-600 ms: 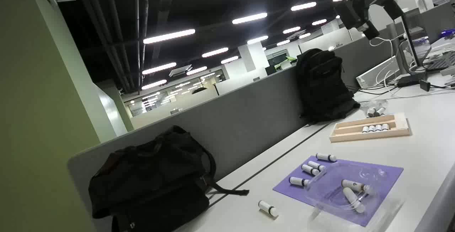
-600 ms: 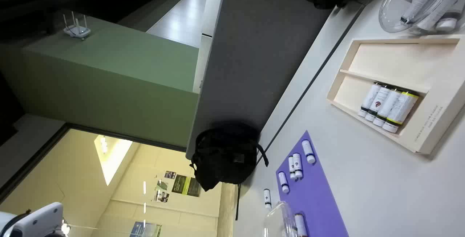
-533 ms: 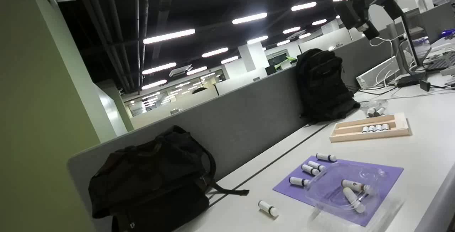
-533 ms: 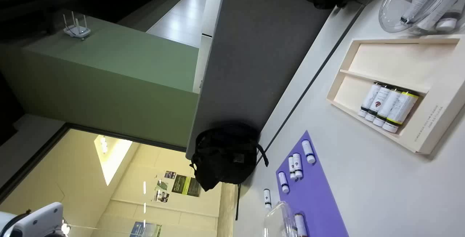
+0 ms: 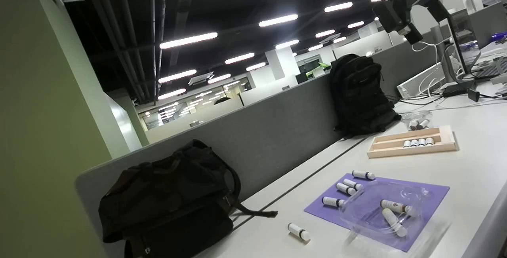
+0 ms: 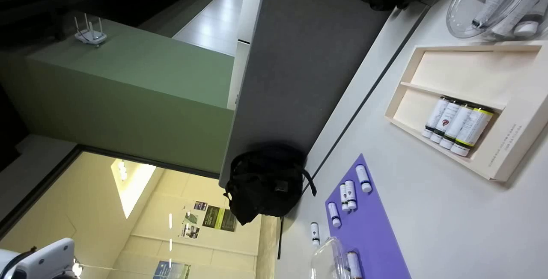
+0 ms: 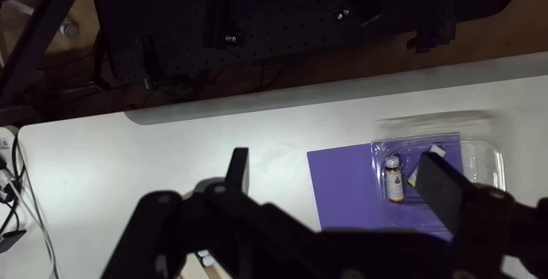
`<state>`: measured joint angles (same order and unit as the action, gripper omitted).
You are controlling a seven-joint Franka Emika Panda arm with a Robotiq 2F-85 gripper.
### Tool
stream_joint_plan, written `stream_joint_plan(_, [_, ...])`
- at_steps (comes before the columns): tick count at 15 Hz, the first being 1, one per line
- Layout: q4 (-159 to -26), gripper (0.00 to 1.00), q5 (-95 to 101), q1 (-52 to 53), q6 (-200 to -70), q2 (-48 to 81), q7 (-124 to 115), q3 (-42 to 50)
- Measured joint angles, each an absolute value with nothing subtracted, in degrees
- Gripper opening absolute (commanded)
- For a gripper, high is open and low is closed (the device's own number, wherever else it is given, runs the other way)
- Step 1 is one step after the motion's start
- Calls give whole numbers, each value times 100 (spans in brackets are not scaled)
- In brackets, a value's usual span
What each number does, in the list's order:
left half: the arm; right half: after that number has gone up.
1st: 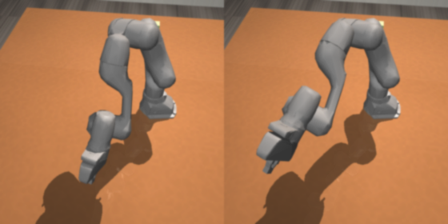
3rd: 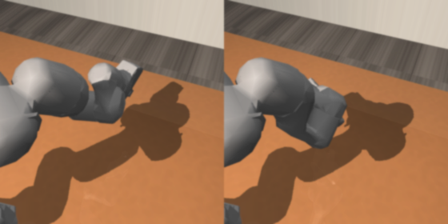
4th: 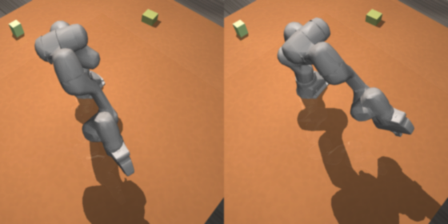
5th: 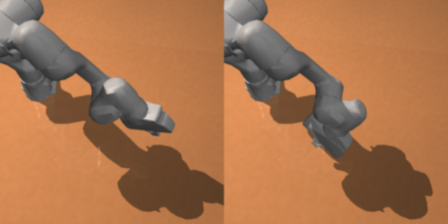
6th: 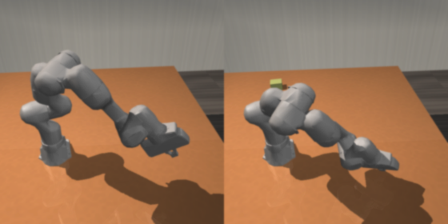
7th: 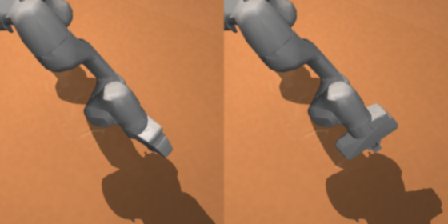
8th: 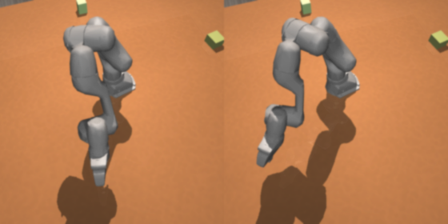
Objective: Open the plastic box on the table
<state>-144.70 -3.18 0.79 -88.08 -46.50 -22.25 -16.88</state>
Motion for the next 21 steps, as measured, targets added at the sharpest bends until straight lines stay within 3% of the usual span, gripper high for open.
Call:
stream_joint_plan(8, [-14468,100,-316,101,-8867,-4622,-2079,-1678])
stream_joint_plan(11, [-14465,100,-355,134,-9850,-4254,-1605,-1523])
stream_joint_plan(16, [-14497,100,-745,120,-11629,-3097,128,-165])
stream_joint_plan(21, [-14382,100,-2124,309,-12414,-1630,2790,1019])
